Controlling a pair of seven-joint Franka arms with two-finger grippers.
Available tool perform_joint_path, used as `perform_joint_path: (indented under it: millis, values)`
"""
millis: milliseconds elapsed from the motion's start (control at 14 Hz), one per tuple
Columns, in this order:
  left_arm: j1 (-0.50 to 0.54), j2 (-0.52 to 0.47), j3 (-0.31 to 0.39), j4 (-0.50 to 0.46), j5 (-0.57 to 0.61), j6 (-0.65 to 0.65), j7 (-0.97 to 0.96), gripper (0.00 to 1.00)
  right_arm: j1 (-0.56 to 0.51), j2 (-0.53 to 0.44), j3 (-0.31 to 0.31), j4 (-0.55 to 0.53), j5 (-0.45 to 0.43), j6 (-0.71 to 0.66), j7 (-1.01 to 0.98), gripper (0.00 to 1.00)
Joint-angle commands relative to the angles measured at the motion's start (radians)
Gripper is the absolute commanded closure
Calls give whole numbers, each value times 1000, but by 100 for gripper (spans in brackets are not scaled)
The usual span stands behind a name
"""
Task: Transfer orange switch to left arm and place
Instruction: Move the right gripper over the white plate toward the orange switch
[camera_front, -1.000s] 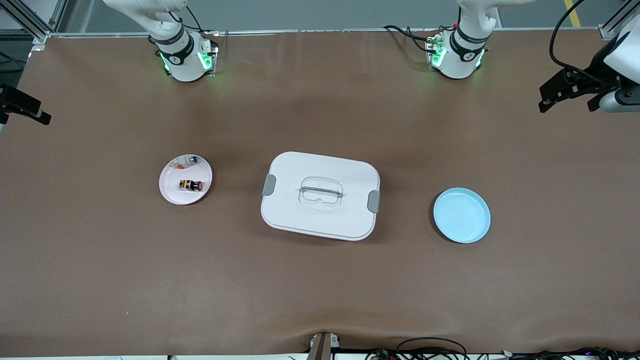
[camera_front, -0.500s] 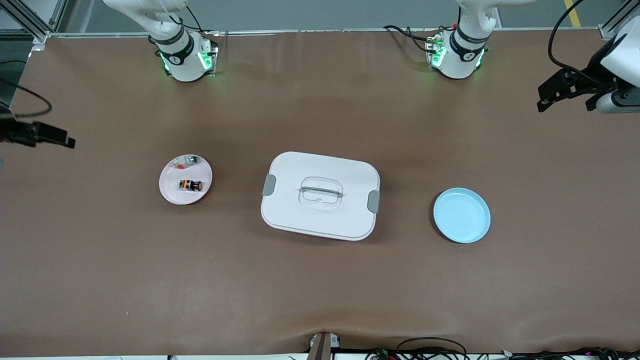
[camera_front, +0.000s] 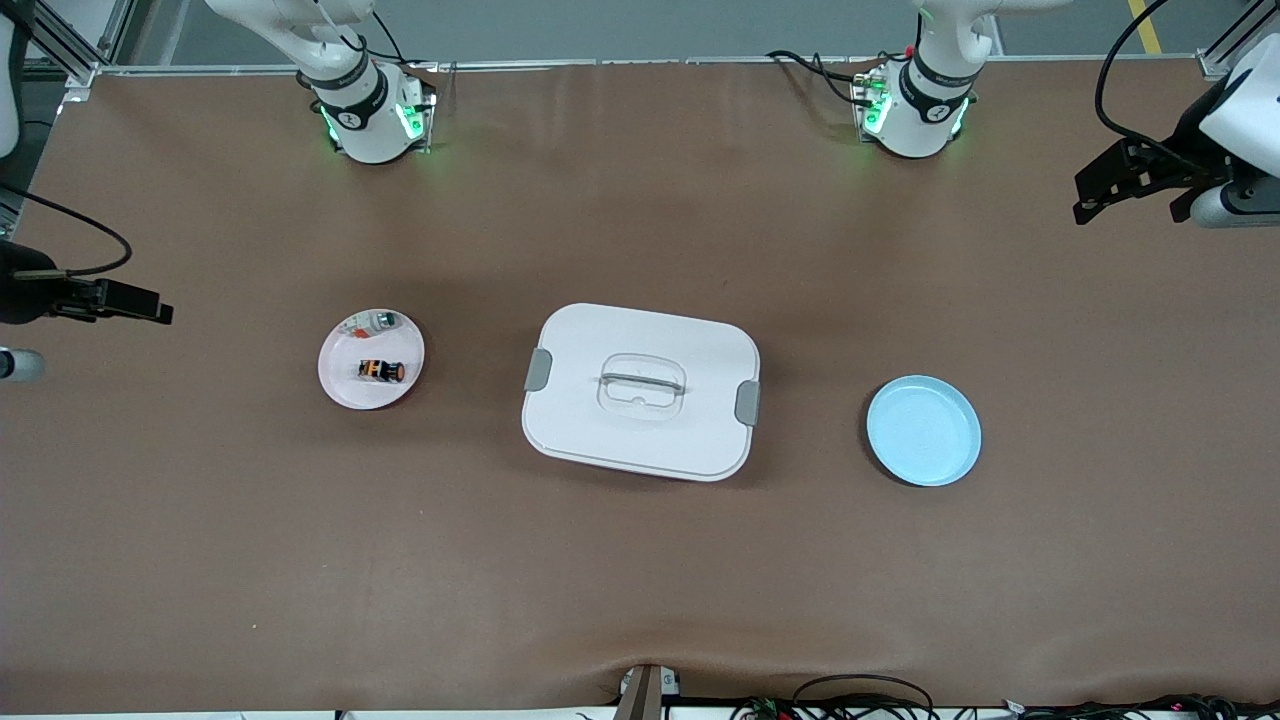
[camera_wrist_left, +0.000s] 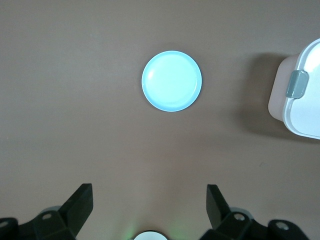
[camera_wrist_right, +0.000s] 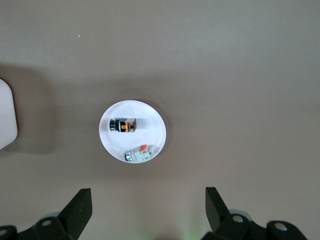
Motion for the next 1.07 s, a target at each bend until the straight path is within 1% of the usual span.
perform_joint_path:
  millis: [0, 143, 286, 500, 786, 857, 929, 1000]
  values:
    - [-5, 3, -5, 3, 21, -8, -9, 0, 41, -8, 3, -117, 23, 100, 31, 0]
    - [-5, 5, -5, 2, 21, -7, -11, 0, 46, -20, 3, -217, 105, 177, 106, 0]
    - [-5, 5, -6, 0, 21, -7, -11, 0, 73, -31, 1, -289, 106, 250, 117, 0]
    - [-5, 5, -6, -1, 21, -8, -11, 0, 66, -63, -2, -369, 104, 292, 131, 0]
    - [-5, 6, -12, -1, 21, -8, -11, 0, 41, -83, -5, -374, 102, 312, 131, 0]
    - [-5, 6, -12, -1, 21, -7, -11, 0, 41, -79, -5, -377, 86, 324, 131, 0]
    - [-5, 6, -12, -1, 21, -8, -11, 0, 41, -74, -5, -392, 66, 365, 131, 0]
    - [-4, 6, -14, -3, 21, -7, -11, 0, 41, -74, -4, -439, 66, 432, 133, 0]
